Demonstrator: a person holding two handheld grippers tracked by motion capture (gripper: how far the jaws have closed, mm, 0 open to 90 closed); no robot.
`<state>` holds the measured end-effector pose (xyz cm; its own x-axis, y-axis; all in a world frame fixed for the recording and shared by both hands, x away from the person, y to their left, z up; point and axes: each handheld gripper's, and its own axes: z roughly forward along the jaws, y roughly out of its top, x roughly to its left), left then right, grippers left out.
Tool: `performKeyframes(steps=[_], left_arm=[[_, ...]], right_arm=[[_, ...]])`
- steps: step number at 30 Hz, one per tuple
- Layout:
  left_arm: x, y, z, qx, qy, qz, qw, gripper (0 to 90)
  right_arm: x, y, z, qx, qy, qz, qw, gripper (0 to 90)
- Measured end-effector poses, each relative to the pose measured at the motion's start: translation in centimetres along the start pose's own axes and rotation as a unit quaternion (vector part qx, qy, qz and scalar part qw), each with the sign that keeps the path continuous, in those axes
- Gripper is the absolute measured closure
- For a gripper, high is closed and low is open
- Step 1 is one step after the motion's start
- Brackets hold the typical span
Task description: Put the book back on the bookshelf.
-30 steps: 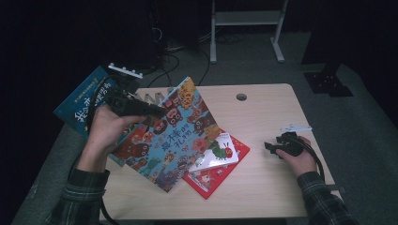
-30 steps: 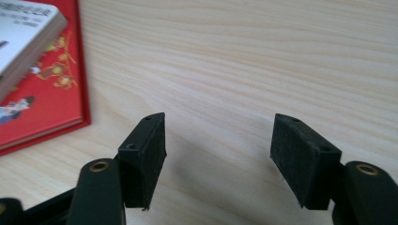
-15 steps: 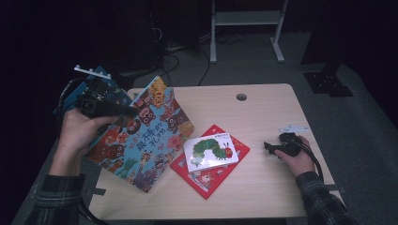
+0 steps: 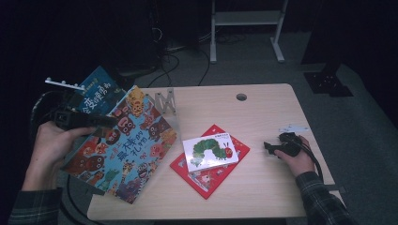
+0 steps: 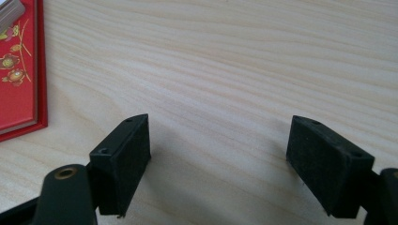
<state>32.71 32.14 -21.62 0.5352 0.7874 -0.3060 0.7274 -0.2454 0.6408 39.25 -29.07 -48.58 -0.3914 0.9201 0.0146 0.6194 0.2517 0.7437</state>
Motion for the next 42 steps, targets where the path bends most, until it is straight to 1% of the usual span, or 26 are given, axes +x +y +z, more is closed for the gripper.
performKeyframes(steps=[6, 7, 15, 19, 22, 27, 31, 35, 42], left_arm=[[1.0, -1.0, -1.2, -0.002, 0.019, -0.013, 0.9997, 81.1], [1.1, -1.1, -1.4, 0.001, 0.022, -0.013, 0.9997, 81.1], [2.3, -2.3, -2.7, -0.003, 0.038, -0.034, 0.9987, 81.1], [2.8, -3.0, -3.2, -0.004, 0.049, -0.043, 0.9979, 81.1], [3.1, -3.1, -3.4, 0.002, 0.054, -0.045, 0.9975, 81.1], [3.8, -3.5, -3.9, -0.001, 0.064, -0.057, 0.9963, 81.1], [4.6, -3.5, -4.1, -0.005, 0.076, -0.068, 0.9948, 81.1], [5.1, -3.1, -3.9, -0.002, 0.090, -0.073, 0.9933, 81.1], [6.1, -2.1, -3.4, -0.012, 0.098, -0.087, 0.9914, 81.1]], right_arm=[[0.0, 0.0, 0.0, 0.000, -0.001, 0.000, 1.0000, 20.7], [0.0, 0.0, 0.0, 0.000, -0.001, 0.000, 1.0000, 20.7], [0.0, 0.0, 0.0, 0.000, -0.002, 0.001, 1.0000, 20.8], [0.0, 0.1, 0.0, 0.000, -0.002, 0.001, 1.0000, 20.8], [0.0, 0.1, 0.1, 0.000, -0.003, 0.002, 1.0000, 20.8], [0.0, 0.1, 0.1, -0.001, -0.003, 0.004, 1.0000, 20.9], [0.0, 0.1, 0.1, -0.001, -0.003, 0.003, 1.0000, 20.9], [0.0, 0.1, 0.1, -0.001, -0.003, 0.004, 1.0000, 20.9], [0.0, 0.1, 0.1, -0.001, -0.003, 0.004, 1.0000, 21.0]])
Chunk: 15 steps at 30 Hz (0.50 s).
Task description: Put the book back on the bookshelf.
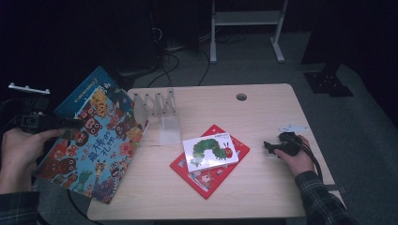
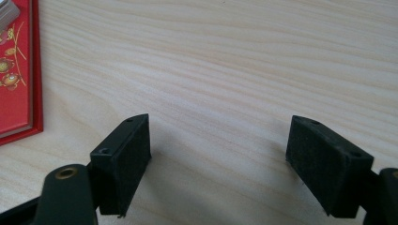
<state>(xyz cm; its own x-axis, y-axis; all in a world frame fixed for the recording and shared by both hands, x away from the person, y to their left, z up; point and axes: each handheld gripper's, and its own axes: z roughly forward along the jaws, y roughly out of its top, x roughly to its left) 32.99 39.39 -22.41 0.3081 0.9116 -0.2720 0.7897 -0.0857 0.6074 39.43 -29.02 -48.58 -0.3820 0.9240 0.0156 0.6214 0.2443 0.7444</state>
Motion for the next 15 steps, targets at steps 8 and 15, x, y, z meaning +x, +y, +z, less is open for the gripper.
performKeyframes(steps=[8, 15], left_arm=[[0.3, 1.8, 1.1, -0.006, 0.009, -0.007, 0.9999, 81.1], [0.2, 2.8, 2.7, 0.010, 0.014, -0.008, 0.9998, 81.1]], right_arm=[[0.0, 0.0, 0.0, 0.000, 0.000, 0.000, 1.0000, 21.0], [0.0, 0.0, 0.0, 0.000, 0.000, -0.001, 1.0000, 21.1]])
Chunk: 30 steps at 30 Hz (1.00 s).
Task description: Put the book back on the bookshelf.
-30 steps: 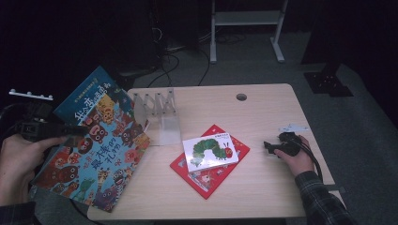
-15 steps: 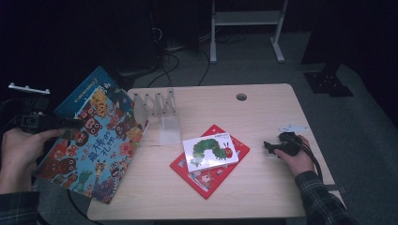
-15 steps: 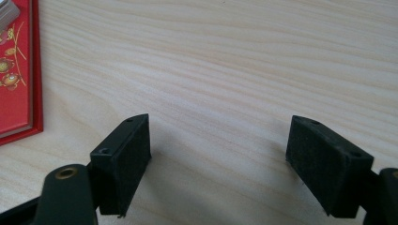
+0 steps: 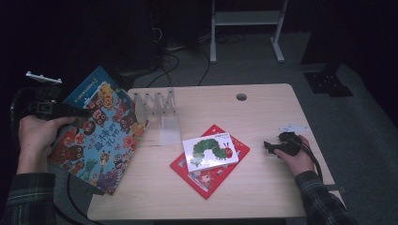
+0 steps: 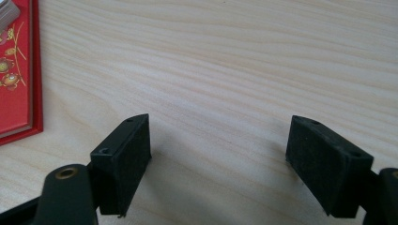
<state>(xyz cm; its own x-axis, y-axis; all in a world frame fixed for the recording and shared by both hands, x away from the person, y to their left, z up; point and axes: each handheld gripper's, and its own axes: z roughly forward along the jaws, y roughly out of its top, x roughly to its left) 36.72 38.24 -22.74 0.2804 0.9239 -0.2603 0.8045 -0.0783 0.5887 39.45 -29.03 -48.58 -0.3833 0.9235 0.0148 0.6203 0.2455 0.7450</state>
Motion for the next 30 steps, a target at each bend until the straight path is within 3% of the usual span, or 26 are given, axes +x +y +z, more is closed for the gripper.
performKeyframes(steps=[13, 22, 30], left_arm=[[0.6, -0.6, -0.9, -0.007, -0.003, -0.012, 0.9999, 81.0], [-0.2, 0.2, -2.6, -0.017, 0.002, -0.001, 0.9999, 81.1], [-0.3, 1.1, -3.5, -0.043, 0.016, -0.002, 0.9990, 81.1]], right_arm=[[0.1, 0.0, 0.0, 0.000, 0.000, 0.000, 1.0000, 21.4], [0.1, 0.0, 0.0, 0.000, 0.000, -0.001, 1.0000, 21.5], [0.1, 0.0, 0.0, -0.001, 0.000, -0.001, 1.0000, 21.5]])
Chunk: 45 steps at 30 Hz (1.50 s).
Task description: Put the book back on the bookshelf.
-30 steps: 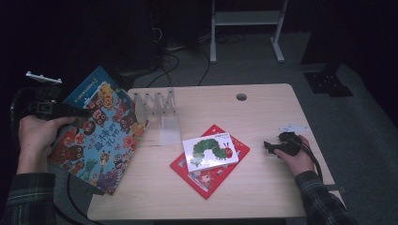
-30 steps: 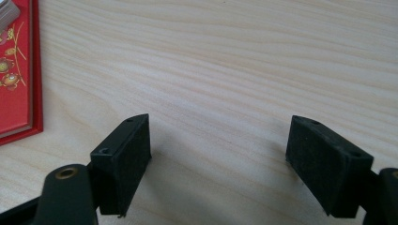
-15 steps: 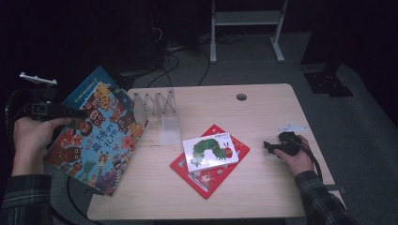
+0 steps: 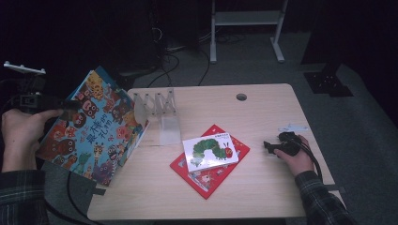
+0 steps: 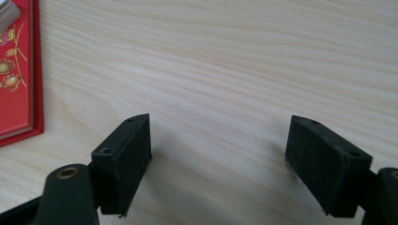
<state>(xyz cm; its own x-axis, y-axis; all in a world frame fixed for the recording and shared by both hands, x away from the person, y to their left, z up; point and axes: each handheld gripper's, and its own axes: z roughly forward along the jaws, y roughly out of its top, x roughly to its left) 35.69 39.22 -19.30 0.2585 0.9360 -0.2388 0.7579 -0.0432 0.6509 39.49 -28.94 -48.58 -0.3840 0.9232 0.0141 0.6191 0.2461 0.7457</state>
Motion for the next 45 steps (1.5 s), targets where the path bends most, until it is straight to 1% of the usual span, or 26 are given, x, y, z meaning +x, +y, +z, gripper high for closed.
performKeyframes(steps=[5, 9, 12, 13, 15, 16, 19, 23, 25, 28, 31, 32, 35, 37, 41, 43, 45], left_arm=[[-0.2, 1.0, 1.3, 0.000, 0.000, 0.000, 1.0000, 81.0], [-0.4, 1.5, 2.9, 0.004, 0.003, -0.005, 1.0000, 81.0], [-0.5, 1.7, 4.3, 0.015, 0.012, -0.003, 0.9998, 81.0], [-0.5, 1.7, 4.8, 0.017, 0.011, -0.003, 0.9998, 81.0], [-0.5, 1.8, 5.3, 0.013, 0.011, -0.008, 0.9998, 81.0], [-0.5, 1.8, 5.5, 0.015, 0.011, -0.009, 0.9998, 81.0], [-0.5, 2.0, 6.1, 0.017, 0.015, -0.011, 0.9997, 81.0], [-0.4, 1.9, 7.0, 0.015, 0.022, -0.020, 0.9995, 81.0], [-0.4, 2.0, 7.2, 0.012, 0.024, -0.023, 0.9994, 81.0], [-0.7, 2.3, 7.6, 0.016, 0.029, -0.024, 0.9992, 81.0], [-1.0, 2.6, 8.2, 0.024, 0.033, -0.022, 0.9989, 80.9], [-1.2, 2.6, 8.5, 0.025, 0.034, -0.018, 0.9989, 80.9], [-1.4, 2.8, 9.1, 0.024, 0.037, -0.018, 0.9989, 80.8], [-1.5, 2.9, 9.2, 0.024, 0.038, -0.018, 0.9988, 80.7], [-1.2, 2.8, 9.1, 0.021, 0.034, -0.022, 0.9990, 80.4], [-1.2, 2.8, 9.0, 0.020, 0.032, -0.021, 0.9991, 80.2], [-1.2, 2.7, 8.9, 0.011, 0.033, -0.018, 0.9992, 79.7]], right_arm=[[0.0, 0.0, 0.0, 0.000, 0.000, 0.000, 1.0000, 21.5], [0.0, 0.0, 0.0, 0.000, 0.000, 0.000, 1.0000, 21.5], [0.0, 0.0, -0.1, 0.000, 0.000, 0.000, 1.0000, 21.5], [-0.1, -0.1, -0.1, 0.000, 0.000, 0.000, 1.0000, 21.5], [-0.1, -0.1, -0.1, 0.001, 0.000, 0.000, 1.0000, 21.5], [-0.1, -0.1, -0.1, 0.001, 0.000, 0.000, 1.0000, 21.5], [-0.1, -0.1, -0.1, 0.001, 0.000, 0.000, 1.0000, 21.5], [-0.1, -0.1, -0.1, 0.001, 0.000, 0.000, 1.0000, 21.5], [-0.1, -0.1, -0.1, 0.001, 0.000, 0.000, 1.0000, 21.6], [-0.1, -0.1, -0.1, 0.001, 0.000, 0.000, 1.0000, 21.6], [-0.1, -0.1, -0.1, 0.001, 0.000, 0.000, 1.0000, 21.6], [-0.1, -0.1, -0.1, 0.001, 0.000, 0.000, 1.0000, 21.6], [-0.1, -0.1, -0.2, 0.001, 0.000, 0.000, 1.0000, 21.7], [-0.1, -0.1, -0.2, 0.001, 0.001, -0.001, 1.0000, 21.7], [-0.2, -0.2, -0.2, 0.000, 0.001, -0.001, 1.0000, 21.8], [-0.2, -0.2, -0.2, 0.000, 0.000, -0.001, 1.0000, 21.7], [-0.1, -0.2, -0.3, 0.001, 0.000, 0.001, 1.0000, 21.8]])
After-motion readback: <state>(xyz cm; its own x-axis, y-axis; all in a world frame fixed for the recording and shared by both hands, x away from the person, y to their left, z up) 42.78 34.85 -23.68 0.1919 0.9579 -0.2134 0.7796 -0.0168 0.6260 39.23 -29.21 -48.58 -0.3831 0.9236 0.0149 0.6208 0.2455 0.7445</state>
